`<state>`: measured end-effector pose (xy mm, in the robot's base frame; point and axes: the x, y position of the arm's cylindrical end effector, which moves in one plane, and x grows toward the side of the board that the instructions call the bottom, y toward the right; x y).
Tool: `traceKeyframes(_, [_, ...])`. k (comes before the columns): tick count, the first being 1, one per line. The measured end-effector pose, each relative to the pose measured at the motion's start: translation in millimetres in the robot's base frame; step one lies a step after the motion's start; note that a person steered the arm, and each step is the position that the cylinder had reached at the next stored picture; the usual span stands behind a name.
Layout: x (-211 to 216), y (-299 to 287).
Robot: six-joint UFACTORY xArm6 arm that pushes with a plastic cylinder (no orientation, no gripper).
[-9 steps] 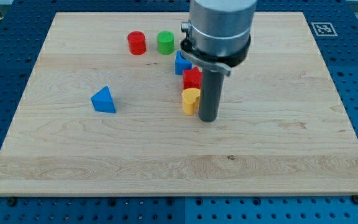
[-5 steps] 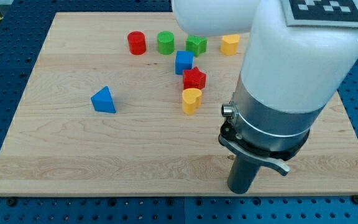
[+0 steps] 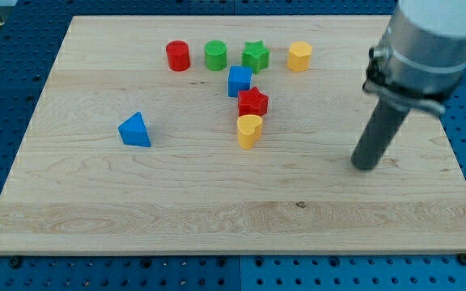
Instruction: Move the red star slightly to the left
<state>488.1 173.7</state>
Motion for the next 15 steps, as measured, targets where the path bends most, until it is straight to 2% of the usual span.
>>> traceKeyframes(1, [-69.8, -11.6])
traceKeyframes(2, [-77.5, -14.5])
traceKeyframes(4, [-62.6, -71.5])
traceKeyframes(7, [-66.8, -121.7])
traceKeyframes(15, [-51.1, -137.1])
